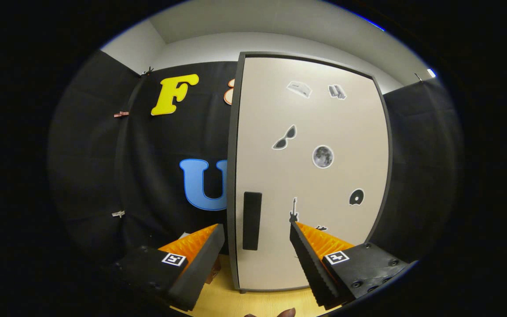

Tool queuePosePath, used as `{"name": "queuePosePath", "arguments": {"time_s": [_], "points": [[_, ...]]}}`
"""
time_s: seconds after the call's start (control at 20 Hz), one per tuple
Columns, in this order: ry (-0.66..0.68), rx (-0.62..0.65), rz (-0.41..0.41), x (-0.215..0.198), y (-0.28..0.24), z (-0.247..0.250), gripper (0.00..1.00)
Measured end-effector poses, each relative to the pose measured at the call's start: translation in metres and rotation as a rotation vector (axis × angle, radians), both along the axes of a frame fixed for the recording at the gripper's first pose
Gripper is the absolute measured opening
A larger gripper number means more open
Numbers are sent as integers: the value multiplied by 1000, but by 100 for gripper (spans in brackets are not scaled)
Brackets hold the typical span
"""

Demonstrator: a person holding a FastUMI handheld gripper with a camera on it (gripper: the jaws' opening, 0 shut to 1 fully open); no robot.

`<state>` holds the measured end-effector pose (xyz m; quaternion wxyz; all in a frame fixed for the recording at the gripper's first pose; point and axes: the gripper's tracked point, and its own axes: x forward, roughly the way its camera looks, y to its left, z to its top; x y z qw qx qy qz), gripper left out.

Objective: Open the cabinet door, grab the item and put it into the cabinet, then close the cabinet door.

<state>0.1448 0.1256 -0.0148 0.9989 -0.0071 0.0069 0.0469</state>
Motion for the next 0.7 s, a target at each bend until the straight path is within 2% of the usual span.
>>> {"name": "queuePosePath", "arguments": {"time_s": [0.25, 0.3, 0.45, 0.5, 0.55, 0.65, 0.7], "points": [[55, 79, -9, 51, 11, -22, 96], [62, 100, -11, 62, 13, -25, 85], [92, 145, -36, 85, 13, -35, 73], [94, 149, -48, 89, 11, -37, 60], [101, 150, -51, 95, 12, -39, 56], [100, 135, -87, 95, 7, -43, 56], [83, 115, -104, 109, 7, -46, 54]]}}
